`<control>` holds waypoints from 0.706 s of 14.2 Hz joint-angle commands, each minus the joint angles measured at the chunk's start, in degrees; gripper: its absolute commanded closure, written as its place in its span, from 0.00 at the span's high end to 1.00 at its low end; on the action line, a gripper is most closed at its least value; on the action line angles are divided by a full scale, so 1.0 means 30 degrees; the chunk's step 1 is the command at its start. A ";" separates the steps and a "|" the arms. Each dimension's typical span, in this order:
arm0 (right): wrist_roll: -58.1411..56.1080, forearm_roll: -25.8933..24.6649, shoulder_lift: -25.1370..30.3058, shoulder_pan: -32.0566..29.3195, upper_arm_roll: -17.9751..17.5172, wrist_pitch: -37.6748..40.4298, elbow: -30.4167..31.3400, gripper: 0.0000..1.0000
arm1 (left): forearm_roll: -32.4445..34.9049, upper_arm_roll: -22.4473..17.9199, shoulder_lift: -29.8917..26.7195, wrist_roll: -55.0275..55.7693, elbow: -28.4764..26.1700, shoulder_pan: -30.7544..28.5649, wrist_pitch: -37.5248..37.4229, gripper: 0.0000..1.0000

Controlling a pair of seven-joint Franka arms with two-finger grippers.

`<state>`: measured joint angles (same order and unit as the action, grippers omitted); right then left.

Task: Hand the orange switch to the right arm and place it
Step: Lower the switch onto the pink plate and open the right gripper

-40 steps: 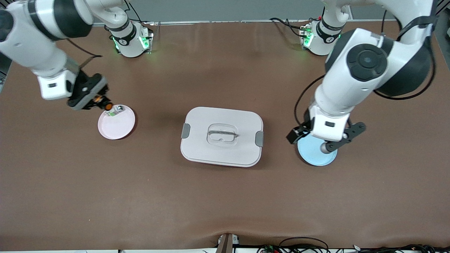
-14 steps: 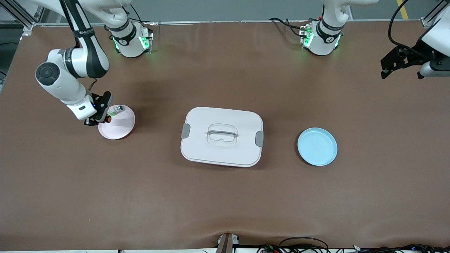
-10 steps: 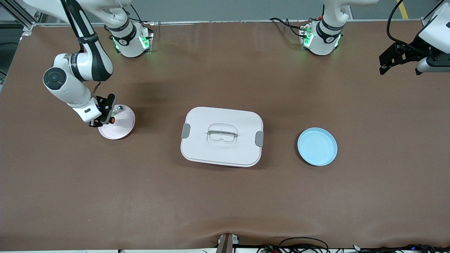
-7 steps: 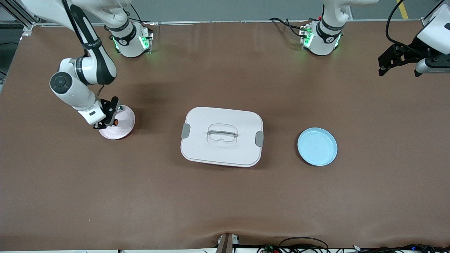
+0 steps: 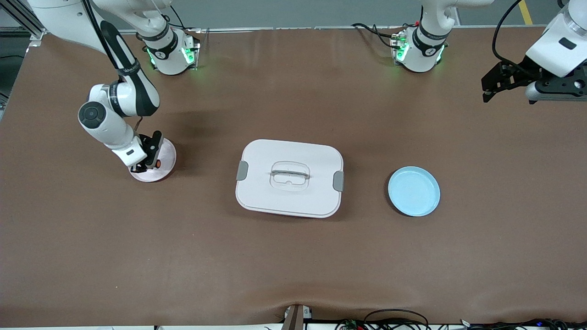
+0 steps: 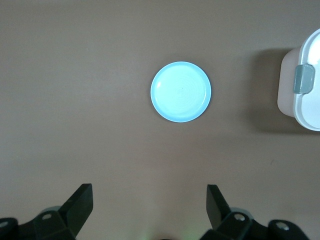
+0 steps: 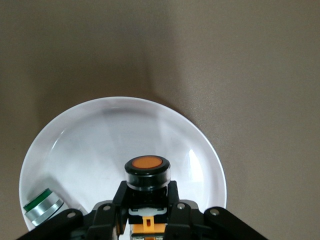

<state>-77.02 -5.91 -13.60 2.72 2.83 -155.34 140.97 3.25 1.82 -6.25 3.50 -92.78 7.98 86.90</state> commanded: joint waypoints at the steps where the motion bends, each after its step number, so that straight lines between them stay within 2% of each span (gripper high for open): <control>1: -0.0196 -0.0346 -0.0358 0.0001 0.0022 -0.0660 0.0059 0.00 | -0.0321 -0.0020 -0.0700 0.0064 -0.0713 -0.0022 0.0299 1.00; 3: -0.0167 -0.0346 -0.0418 -0.0028 0.0022 -0.0661 0.0060 0.00 | -0.0321 -0.0020 -0.0730 0.0064 -0.0801 -0.0051 0.0300 1.00; 4: -0.0167 -0.0346 -0.0418 -0.0057 0.0022 -0.0661 0.0060 0.04 | -0.0321 -0.0020 -0.0730 0.0064 -0.0802 -0.0051 0.0299 1.00; 6: -0.0137 -0.0346 -0.0418 -0.0145 0.0022 -0.0691 0.0060 0.20 | -0.0408 -0.0020 -0.0730 0.0064 -0.0773 0.0007 0.0299 1.00; 7: -0.0137 -0.0346 -0.0418 -0.0145 0.0022 -0.0720 0.0060 0.34 | -0.0438 -0.0020 -0.0701 0.0064 -0.0772 -0.0051 0.0299 1.00; 9: -0.0108 -0.0346 -0.0360 -0.0145 0.0022 -0.0923 0.0060 1.00 | -0.0467 -0.0020 -0.0672 0.0064 -0.0772 -0.0022 0.0299 1.00; 10: -0.0137 -0.0346 -0.0331 -0.0145 0.0051 -0.1041 0.0060 1.00 | -0.0467 -0.0020 -0.0672 0.0064 -0.0772 -0.0022 0.0328 1.00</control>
<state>-77.08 -5.91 -14.92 2.65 2.92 -157.40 140.95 3.00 1.82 -6.74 3.50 -93.52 7.95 86.91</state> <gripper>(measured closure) 0.502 0.000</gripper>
